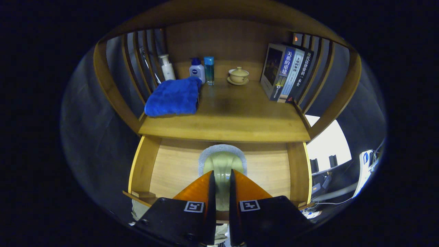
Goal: Pull open the drawer, take out the items inside it, and place them on the countertop above the cabinet.
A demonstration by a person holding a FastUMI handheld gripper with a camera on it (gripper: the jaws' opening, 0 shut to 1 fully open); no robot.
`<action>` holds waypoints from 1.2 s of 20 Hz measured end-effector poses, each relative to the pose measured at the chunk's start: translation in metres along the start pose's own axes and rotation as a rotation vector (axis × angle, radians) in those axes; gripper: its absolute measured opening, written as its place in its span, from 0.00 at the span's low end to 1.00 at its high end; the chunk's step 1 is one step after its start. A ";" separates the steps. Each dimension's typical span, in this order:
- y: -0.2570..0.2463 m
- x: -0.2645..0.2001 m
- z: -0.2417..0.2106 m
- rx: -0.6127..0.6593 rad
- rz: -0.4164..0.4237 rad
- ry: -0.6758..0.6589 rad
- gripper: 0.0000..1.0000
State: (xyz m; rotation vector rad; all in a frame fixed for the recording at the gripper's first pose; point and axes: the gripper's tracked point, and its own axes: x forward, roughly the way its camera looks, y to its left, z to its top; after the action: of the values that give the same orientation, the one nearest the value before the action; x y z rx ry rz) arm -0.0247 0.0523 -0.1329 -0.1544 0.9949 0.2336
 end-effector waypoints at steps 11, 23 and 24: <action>0.020 0.038 0.063 0.059 0.071 -0.014 0.24; 0.010 0.111 0.111 0.059 0.040 0.028 0.24; 0.010 0.116 0.116 0.061 0.041 0.027 0.24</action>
State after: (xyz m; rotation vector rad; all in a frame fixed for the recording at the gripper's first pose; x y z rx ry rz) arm 0.1274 0.1031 -0.1688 -0.0815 1.0315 0.2389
